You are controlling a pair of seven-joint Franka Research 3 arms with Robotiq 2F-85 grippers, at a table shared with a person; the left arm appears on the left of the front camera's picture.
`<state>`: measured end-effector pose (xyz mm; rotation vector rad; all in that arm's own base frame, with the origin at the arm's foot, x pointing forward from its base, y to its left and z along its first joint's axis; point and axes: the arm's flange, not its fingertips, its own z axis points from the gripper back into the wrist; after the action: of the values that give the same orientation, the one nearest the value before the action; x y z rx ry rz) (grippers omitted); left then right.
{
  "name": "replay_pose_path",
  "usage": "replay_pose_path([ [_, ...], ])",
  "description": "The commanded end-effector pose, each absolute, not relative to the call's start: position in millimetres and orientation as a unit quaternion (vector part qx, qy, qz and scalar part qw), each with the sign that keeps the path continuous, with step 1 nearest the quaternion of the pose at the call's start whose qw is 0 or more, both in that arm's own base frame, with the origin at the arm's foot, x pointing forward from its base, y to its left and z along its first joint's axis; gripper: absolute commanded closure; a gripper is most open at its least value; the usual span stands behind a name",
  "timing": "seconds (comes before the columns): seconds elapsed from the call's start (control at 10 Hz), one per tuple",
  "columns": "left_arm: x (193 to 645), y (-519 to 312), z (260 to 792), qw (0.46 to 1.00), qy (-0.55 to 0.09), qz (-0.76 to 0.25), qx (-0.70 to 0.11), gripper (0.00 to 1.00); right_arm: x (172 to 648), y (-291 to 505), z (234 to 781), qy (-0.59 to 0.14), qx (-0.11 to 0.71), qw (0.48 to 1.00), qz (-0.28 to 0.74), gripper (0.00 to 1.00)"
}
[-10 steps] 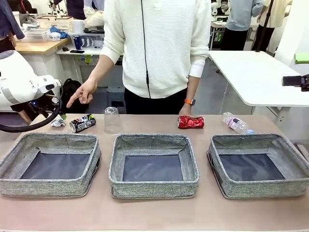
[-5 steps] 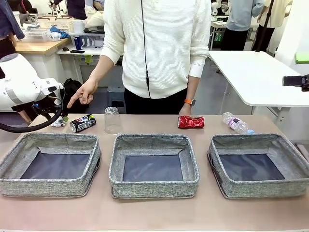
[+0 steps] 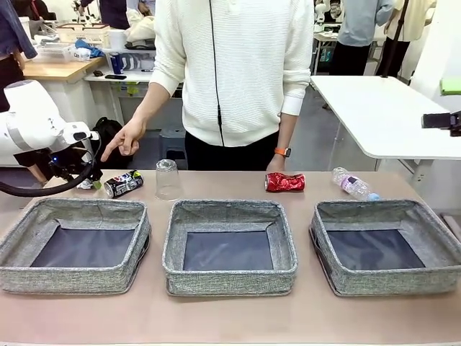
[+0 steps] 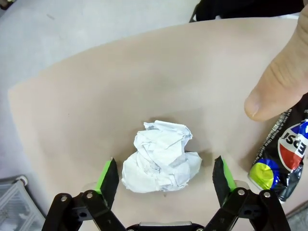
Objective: Sort the waste into the appropriate baskets.
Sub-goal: Pick up the waste item pointed out by the person.
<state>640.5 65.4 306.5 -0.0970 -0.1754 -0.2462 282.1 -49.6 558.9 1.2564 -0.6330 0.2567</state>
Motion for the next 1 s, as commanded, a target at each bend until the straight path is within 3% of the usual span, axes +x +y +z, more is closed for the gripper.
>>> replay_pose_path([
  [0.0, 646.2, 70.2, 307.5, 0.99, -0.078, -0.117, -0.034, 0.26, 286.1, -48.5, 561.0, -0.303, 0.58, 0.746, 0.127, 0.0],
  [0.1, 645.9, 70.2, 308.4, 0.989, -0.078, -0.119, -0.036, 0.6, 286.1, -48.5, 561.0, -0.303, 0.58, 0.746, 0.127, 0.0],
  [0.2, 645.5, 70.4, 308.1, 0.99, -0.077, -0.118, -0.029, 0.86, 286.1, -48.5, 561.0, -0.303, 0.58, 0.746, 0.127, 0.0],
  [0.3, 645.9, 70.9, 307.8, 0.99, -0.077, -0.115, -0.028, 1.0, 286.1, -48.5, 561.0, -0.303, 0.58, 0.746, 0.127, 0.0],
  [0.5, 645.9, 70.2, 309.1, 0.99, -0.081, -0.111, -0.026, 1.0, 286.1, -48.5, 561.0, -0.303, 0.58, 0.746, 0.127, 0.0],
  [0.6, 646.1, 70.6, 310.2, 0.99, -0.086, -0.107, -0.022, 0.95, 286.1, -48.5, 561.0, -0.303, 0.58, 0.746, 0.127, 0.0],
  [0.7, 645.8, 70.8, 310.8, 0.99, -0.088, -0.104, -0.023, 1.0, 286.1, -48.5, 561.0, -0.303, 0.58, 0.746, 0.127, 0.0],
  [0.9, 645.1, 70.6, 310.1, 0.99, -0.087, -0.105, -0.019, 1.0, 286.1, -48.5, 561.0, -0.303, 0.58, 0.746, 0.127, 0.0],
])
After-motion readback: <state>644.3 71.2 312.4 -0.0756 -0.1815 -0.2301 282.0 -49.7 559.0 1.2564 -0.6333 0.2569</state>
